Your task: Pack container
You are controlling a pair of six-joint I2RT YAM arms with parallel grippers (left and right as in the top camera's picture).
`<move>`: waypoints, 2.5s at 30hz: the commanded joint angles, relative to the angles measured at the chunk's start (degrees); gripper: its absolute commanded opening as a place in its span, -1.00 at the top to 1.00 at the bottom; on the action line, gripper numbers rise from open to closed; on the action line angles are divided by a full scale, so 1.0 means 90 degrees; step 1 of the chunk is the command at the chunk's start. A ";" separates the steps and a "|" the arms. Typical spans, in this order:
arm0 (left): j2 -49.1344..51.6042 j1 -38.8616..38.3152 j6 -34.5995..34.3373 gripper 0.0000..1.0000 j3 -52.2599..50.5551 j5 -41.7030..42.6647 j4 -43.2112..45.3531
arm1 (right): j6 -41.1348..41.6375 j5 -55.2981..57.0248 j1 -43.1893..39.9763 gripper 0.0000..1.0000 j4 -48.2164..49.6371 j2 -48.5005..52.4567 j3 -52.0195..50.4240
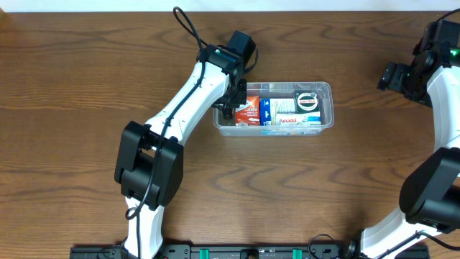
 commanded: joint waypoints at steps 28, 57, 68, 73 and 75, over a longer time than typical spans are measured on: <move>0.0046 0.0010 -0.0051 0.28 -0.0063 -0.0102 0.0019 | -0.0073 0.0036 -0.0024 -0.98 -0.0010 -0.0102 0.0066; -0.0794 0.0335 0.0017 0.06 0.0243 -0.0289 -0.0024 | -0.0073 0.0036 -0.0024 -0.99 -0.0012 -0.0102 0.0068; -0.1355 0.1105 0.0403 0.04 0.0243 -0.0294 -0.0044 | -0.0073 0.0036 -0.0024 -0.99 -0.0012 -0.0102 0.0068; -0.1372 0.1843 0.0398 -0.07 0.0243 -0.0291 -0.0308 | -0.0073 0.0039 -0.0024 -0.98 -0.0012 -0.0102 0.0068; -0.1372 0.2130 0.0401 -0.28 0.0243 -0.0291 -0.0403 | -0.0073 0.0039 -0.0024 -0.99 -0.0012 -0.0102 0.0066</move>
